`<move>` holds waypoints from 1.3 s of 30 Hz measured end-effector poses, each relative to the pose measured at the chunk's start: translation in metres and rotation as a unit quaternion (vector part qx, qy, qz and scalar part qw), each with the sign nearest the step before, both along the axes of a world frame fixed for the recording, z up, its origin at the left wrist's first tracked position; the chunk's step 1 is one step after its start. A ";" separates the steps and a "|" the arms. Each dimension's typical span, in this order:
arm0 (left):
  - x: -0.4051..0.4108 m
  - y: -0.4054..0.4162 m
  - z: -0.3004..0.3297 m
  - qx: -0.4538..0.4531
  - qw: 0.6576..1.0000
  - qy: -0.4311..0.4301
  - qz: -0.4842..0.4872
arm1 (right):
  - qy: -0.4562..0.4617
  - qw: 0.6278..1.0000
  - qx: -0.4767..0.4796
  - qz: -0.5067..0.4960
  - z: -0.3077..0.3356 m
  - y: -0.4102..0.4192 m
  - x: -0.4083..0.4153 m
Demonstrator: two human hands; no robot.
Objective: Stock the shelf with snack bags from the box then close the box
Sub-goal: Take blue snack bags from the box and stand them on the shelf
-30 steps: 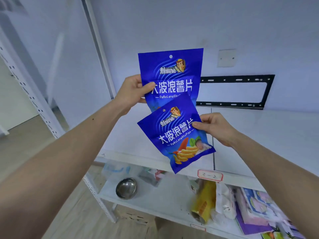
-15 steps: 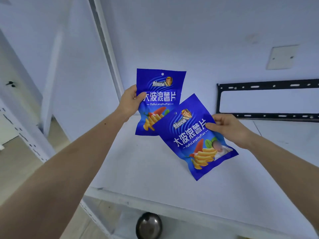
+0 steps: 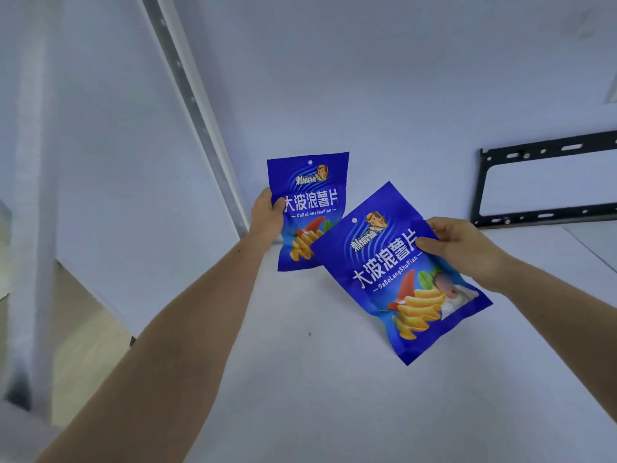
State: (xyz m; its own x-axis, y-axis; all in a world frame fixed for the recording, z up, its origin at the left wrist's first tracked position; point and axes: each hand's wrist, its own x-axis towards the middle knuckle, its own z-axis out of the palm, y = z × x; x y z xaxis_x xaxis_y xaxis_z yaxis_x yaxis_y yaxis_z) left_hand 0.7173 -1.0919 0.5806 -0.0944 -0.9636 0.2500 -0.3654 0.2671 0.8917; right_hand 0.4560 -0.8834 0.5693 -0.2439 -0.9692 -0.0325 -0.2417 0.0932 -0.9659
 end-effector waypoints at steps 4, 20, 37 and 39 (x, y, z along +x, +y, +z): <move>-0.008 -0.032 -0.012 0.019 1.000 0.020 0.007 | -0.012 1.000 0.015 -0.002 -0.005 -0.026 0.006; -0.014 -0.080 -0.028 0.022 0.997 -0.056 0.052 | 0.000 0.999 0.045 0.001 -0.015 -0.062 0.015; 0.043 -0.036 -0.053 0.186 0.874 -0.418 -0.164 | -0.031 0.990 -0.018 -0.135 -0.039 -0.125 0.058; 0.044 -0.030 -0.049 0.214 0.854 -0.435 -0.190 | -0.045 0.989 -0.025 -0.142 -0.044 -0.137 0.067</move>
State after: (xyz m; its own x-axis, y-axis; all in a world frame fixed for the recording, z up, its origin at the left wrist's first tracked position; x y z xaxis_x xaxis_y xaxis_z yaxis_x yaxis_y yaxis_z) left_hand 0.7614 -1.1221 0.5317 -0.3899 -0.8078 -0.4420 -0.8993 0.2306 0.3717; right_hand 0.5226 -1.0199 0.5254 -0.5039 -0.8635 -0.0202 -0.1249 0.0959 -0.9875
